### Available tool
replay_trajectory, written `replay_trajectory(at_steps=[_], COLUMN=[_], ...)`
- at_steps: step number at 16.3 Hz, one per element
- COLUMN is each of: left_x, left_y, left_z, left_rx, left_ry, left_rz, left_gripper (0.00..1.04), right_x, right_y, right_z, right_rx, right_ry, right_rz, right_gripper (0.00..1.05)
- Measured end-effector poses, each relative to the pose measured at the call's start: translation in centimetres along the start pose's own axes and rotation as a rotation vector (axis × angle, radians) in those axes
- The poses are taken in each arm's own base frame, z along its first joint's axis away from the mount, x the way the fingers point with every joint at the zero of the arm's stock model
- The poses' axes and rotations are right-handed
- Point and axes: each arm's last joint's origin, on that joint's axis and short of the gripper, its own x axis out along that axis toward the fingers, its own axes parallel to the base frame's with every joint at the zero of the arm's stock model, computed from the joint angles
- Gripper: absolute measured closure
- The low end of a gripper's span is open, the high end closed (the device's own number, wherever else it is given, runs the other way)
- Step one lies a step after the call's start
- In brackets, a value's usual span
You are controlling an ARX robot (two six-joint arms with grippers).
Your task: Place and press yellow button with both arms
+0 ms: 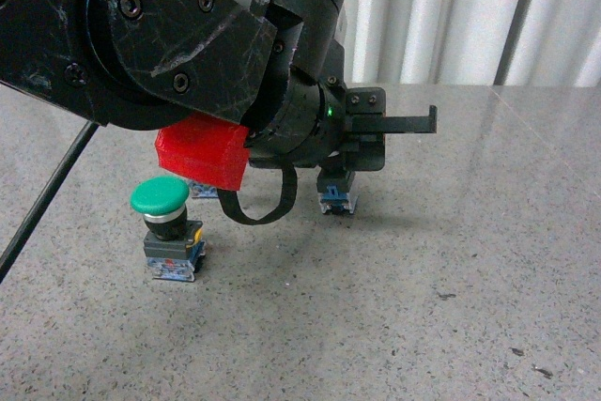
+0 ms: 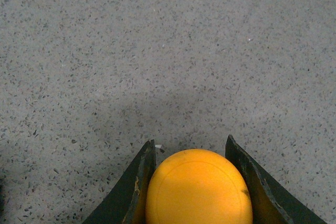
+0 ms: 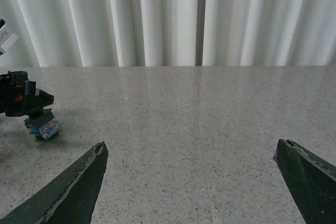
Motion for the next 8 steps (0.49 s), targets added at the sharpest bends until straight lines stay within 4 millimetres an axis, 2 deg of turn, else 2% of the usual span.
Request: replay_trajectory(at_steps=[2, 3, 6, 8], left_x=[-2.2, -2.9, -3.6, -4.0], left_y=[-2.0, -2.5, -2.4, -2.2], left_z=[-2.1, -2.5, -2.8, -2.8], left_rx=[0.024, 0.033, 0.031, 0.032], left_ry=[0.005, 0.019, 0.017, 0.011], left_rz=[-0.009, -0.037, -0.018, -0.009], left_gripper=[0.72, 0.72, 0.7, 0.49], right_x=[0.0, 0.0, 0.0, 0.0], right_y=[0.0, 0.0, 0.0, 0.0], right_z=[0.0, 0.0, 0.0, 0.0], right_rx=[0.0, 0.0, 0.0, 0.0], right_ry=[0.0, 0.002, 0.001, 0.001], right_rz=[0.0, 0.0, 0.0, 0.0], right_gripper=[0.06, 0.06, 0.06, 0.06])
